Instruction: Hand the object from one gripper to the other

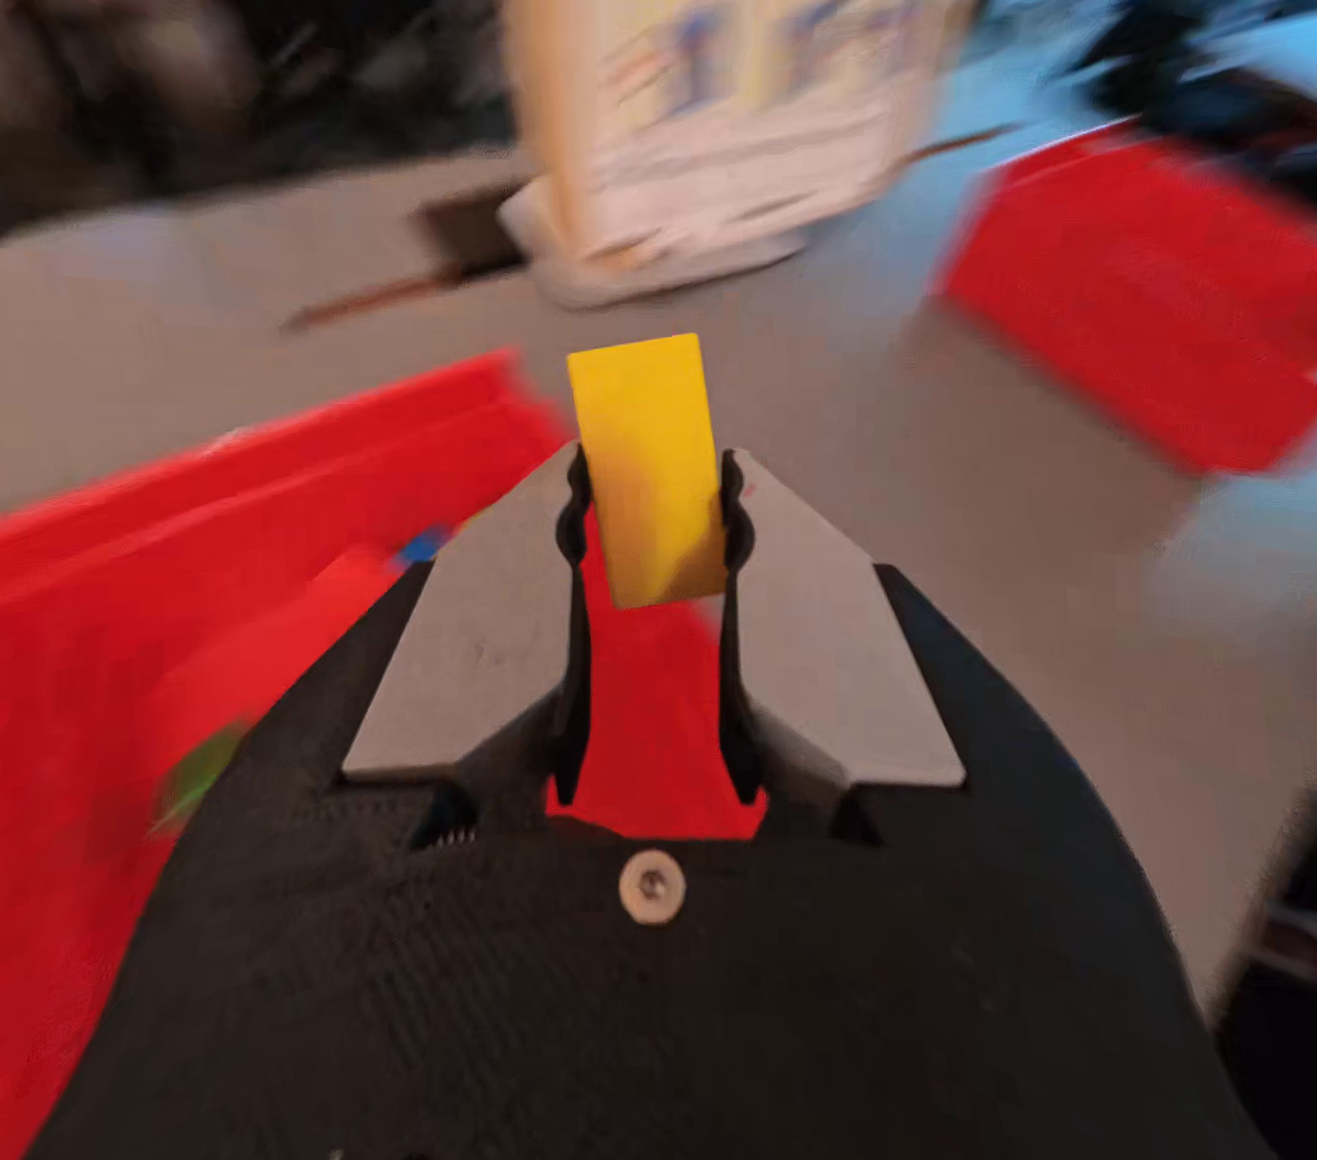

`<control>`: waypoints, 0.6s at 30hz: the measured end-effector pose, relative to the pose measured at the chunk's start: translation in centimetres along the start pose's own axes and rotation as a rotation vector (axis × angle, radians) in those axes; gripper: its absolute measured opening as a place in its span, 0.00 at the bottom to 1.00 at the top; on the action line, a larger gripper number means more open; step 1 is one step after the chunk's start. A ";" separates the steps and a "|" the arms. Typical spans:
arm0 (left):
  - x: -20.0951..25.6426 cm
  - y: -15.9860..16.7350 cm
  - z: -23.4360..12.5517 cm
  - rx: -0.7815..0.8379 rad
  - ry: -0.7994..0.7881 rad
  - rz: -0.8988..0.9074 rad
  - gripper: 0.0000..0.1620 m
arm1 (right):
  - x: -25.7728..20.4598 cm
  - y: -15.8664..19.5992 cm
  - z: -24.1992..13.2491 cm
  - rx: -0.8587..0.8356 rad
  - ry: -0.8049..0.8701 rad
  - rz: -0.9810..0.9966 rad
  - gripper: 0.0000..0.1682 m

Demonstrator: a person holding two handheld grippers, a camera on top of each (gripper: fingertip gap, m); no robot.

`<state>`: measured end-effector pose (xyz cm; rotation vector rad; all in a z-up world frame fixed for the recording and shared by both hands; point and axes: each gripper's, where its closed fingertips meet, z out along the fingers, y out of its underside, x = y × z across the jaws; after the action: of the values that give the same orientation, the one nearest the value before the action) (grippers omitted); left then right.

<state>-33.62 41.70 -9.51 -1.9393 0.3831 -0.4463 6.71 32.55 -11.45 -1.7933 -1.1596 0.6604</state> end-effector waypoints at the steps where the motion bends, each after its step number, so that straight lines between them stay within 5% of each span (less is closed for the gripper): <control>1: 4.6 -1.7 -1.1 0.110 0.153 0.047 0.21 | -1.5 -0.9 0.3 0.028 -0.061 -0.006 0.22; 6: 24.4 -3.6 -7.4 0.440 0.653 0.230 0.21 | -9.3 -6.2 0.5 0.204 -0.355 -0.024 0.29; 9: 32.5 -2.6 -9.2 0.551 0.825 0.251 0.21 | -13.0 -9.6 -0.8 0.358 -0.487 0.014 0.33; 16: 41.0 0.4 -6.4 0.478 0.909 0.247 0.21 | -18.1 -10.8 -4.0 0.475 -0.588 -0.010 0.33; 18: 41.8 0.4 -6.9 0.498 0.943 0.237 0.21 | -18.1 -10.8 -4.3 0.491 -0.562 -0.014 0.26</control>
<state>-0.18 16.85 -1.68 -1.0845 0.9798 -1.1677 -2.28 16.50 -0.41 -1.2106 -1.2226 1.3679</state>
